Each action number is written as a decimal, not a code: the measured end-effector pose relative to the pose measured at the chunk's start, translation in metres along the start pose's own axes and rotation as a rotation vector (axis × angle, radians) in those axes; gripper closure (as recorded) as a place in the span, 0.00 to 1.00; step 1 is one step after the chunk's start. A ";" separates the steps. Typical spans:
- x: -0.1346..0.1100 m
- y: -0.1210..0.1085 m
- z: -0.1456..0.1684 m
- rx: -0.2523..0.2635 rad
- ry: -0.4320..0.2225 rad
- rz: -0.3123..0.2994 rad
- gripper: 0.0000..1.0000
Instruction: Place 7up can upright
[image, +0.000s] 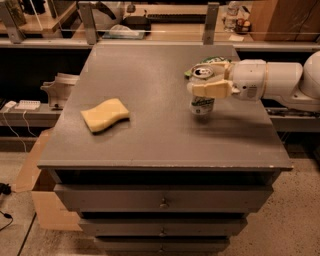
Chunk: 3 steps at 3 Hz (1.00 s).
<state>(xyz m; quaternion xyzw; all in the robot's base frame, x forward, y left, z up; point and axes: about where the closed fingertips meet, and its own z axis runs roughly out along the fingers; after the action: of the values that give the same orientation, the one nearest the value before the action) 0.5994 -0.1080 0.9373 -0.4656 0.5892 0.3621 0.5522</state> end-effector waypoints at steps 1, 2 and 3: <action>0.010 0.000 -0.002 0.018 -0.020 0.013 0.83; 0.016 0.000 -0.004 0.028 -0.049 0.015 0.59; 0.020 0.000 -0.005 0.031 -0.072 0.018 0.36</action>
Offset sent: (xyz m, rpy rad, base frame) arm -0.0010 -0.0156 -0.0222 0.0877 -0.0157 -0.0442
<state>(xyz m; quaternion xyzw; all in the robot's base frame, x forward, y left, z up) 0.5986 -0.1153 0.9182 -0.4385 0.5788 0.3743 0.5768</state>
